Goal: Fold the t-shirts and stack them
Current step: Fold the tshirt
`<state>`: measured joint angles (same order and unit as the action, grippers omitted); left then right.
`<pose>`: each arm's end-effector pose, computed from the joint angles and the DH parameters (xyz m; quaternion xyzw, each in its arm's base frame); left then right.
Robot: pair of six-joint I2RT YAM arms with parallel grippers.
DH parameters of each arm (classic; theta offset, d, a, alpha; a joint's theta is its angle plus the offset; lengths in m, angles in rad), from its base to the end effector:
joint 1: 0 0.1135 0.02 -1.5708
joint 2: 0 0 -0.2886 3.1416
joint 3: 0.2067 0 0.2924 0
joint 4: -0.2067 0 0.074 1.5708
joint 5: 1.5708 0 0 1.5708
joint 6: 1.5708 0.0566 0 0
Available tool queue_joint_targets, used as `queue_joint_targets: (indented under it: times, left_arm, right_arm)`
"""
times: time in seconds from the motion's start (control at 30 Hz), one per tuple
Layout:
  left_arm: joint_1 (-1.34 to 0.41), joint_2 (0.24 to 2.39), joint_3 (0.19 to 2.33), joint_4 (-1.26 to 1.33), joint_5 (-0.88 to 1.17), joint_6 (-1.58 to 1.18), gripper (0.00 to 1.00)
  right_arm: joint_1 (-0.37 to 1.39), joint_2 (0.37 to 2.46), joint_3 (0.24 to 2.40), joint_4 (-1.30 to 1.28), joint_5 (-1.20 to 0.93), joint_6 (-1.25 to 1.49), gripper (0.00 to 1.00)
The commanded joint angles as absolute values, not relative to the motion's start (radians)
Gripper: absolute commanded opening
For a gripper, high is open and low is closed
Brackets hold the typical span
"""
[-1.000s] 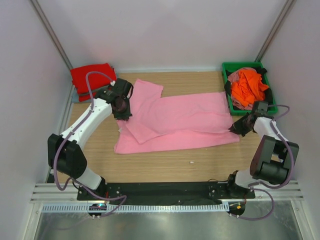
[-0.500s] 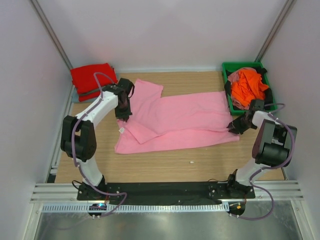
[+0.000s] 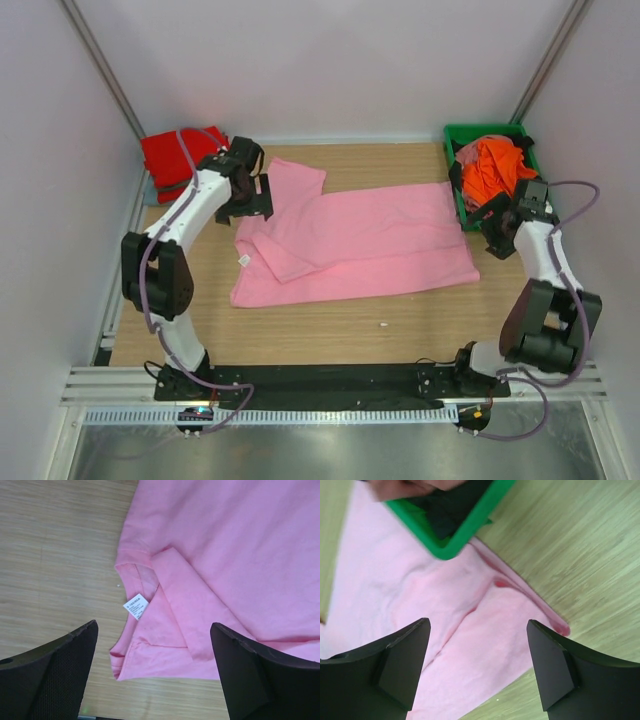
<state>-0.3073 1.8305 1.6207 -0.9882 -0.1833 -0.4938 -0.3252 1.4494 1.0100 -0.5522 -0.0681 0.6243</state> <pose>0.4165 -0.1214 0.2708 -0.1080 0.9727 0.0109 0.2050 0.3243 -0.1053 0.2234 0.4292 0.8563 0.0748 0.2774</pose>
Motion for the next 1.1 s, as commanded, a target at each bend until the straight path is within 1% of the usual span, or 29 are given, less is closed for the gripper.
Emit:
queue_joint_targets:
  times: [0.0,0.07,0.1,0.13,0.17,0.2,0.23,0.27,0.3,0.33,0.4,0.43,0.5,0.53,0.6,0.8,0.93,1.07]
  left_arm:
    - [-0.307,1.663,1.596,-1.020,-0.241,-0.499,0.94]
    - [-0.311,1.555,1.495,-1.000,-0.230,-0.506,0.94]
    - [-0.313,1.510,1.452,-0.990,-0.213,-0.508,0.93]
    - [-0.314,1.468,1.355,-0.971,-0.192,-0.509,0.91]
    - [-0.316,1.429,1.306,-0.936,-0.149,-0.520,0.89]
    - [-0.318,1.345,1.258,-0.919,-0.134,-0.534,0.86]
    - [-0.319,1.306,1.209,-0.896,-0.111,-0.560,0.80]
    - [-0.319,1.260,1.102,-0.820,-0.076,-0.598,0.77]
    - [-0.319,1.188,1.048,-0.778,-0.010,-0.629,0.75]
    - [-0.321,1.149,0.949,-0.737,-0.006,-0.662,0.67]
    - [-0.322,1.086,0.858,-0.631,0.049,-0.748,0.61]
    - [-0.322,1.034,0.780,-0.561,0.060,-0.768,0.56]
    - [-0.324,0.997,0.723,-0.505,0.067,-0.817,0.50]
    - [-0.324,0.979,0.678,-0.479,0.066,-0.833,0.44]
    - [-0.324,0.979,0.647,-0.411,0.066,-0.859,0.38]
    - [-0.327,1.087,0.571,-0.328,0.063,-0.885,0.32]
    - [-0.327,1.101,0.516,-0.319,0.022,-0.893,0.24]
    - [-0.327,1.091,0.482,-0.345,-0.038,-0.913,0.19]
  right_arm:
    - [-0.267,1.257,1.008,-0.591,-0.020,0.568,0.84]
    - [-0.214,1.185,0.961,-0.581,-0.034,0.569,0.84]
    - [-0.122,1.130,0.944,-0.578,-0.037,0.574,0.83]
    - [-0.070,1.108,0.930,-0.565,-0.028,0.581,0.81]
    - [-0.002,1.094,0.910,-0.561,-0.012,0.597,0.81]
    - [0.071,1.082,0.902,-0.555,-0.005,0.618,0.79]
    - [0.207,1.084,0.899,-0.540,0.029,0.632,0.78]
    - [0.271,1.098,0.908,-0.529,0.058,0.638,0.76]
    - [0.331,1.136,0.920,-0.517,0.061,0.631,0.75]
    - [0.448,1.169,0.934,-0.484,0.060,0.617,0.75]
    - [0.549,1.236,1.009,-0.471,0.046,0.580,0.73]
    - [0.622,1.311,1.075,-0.479,0.052,0.548,0.72]
    - [0.690,1.382,1.132,-0.483,0.060,0.514,0.71]
    - [0.716,1.438,1.159,-0.488,0.064,0.487,0.70]
    - [0.775,1.503,1.228,-0.488,0.055,0.468,0.69]
    - [0.888,1.740,1.390,-0.503,0.022,0.465,0.66]
    - [0.956,1.870,1.498,-0.537,0.040,0.453,0.64]
    - [0.999,1.983,1.638,-0.603,0.103,0.420,0.62]
